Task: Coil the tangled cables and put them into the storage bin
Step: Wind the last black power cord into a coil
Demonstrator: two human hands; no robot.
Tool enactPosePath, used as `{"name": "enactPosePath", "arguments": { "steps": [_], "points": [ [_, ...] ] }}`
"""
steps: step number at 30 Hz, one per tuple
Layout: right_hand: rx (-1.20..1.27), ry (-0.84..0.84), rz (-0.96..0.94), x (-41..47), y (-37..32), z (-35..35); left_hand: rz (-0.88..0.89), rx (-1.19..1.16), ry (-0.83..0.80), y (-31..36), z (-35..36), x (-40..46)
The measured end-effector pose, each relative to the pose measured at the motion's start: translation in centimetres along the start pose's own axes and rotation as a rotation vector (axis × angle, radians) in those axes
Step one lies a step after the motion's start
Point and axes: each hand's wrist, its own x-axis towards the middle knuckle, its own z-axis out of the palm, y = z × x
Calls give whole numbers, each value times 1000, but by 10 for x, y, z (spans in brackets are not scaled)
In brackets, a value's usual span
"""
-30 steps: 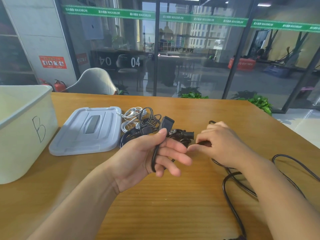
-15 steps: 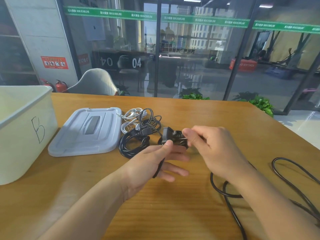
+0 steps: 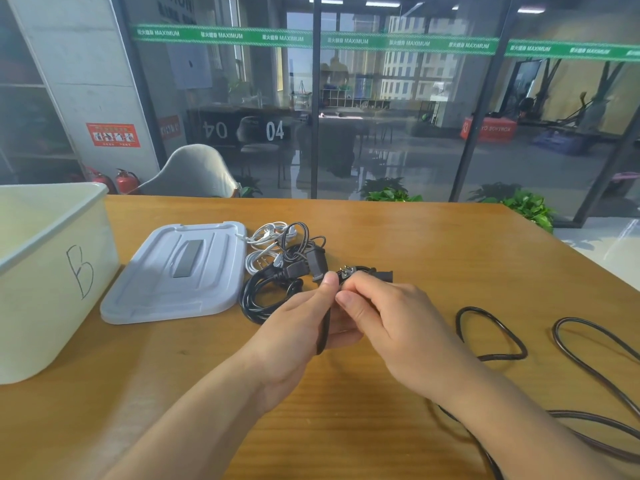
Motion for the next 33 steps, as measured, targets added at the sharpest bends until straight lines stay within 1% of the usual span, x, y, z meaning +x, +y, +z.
{"name": "enactPosePath", "arguments": {
  "steps": [4,6,9,11,14,17,21,27,30,33],
  "points": [
    [-33,-27,2,0,-5,1,35,-1,69,2,2,-1],
    [-47,-84,-14,0,-5,-1,62,-38,128,3,2,0],
    [-66,-232,-24,0,-5,-6,109,-102,160,7,-2,0],
    [-55,-339,-27,-1,-4,-8,123,-184,144,11,-2,0],
    [38,-520,25,-1,-1,-7,112,-267,112,15,1,-3],
    [93,-619,43,2,8,-3,69,-286,63,19,3,-6],
    [128,-608,17,3,22,3,35,-236,-65,23,1,-9],
    [262,-625,103,11,57,-12,-59,-171,-255,29,-3,-14],
    [365,-574,192,9,80,-27,-89,-150,-299,31,-2,-15],
    [509,-602,244,8,99,-36,-99,-117,-343,33,-2,-18]
  ]
}}
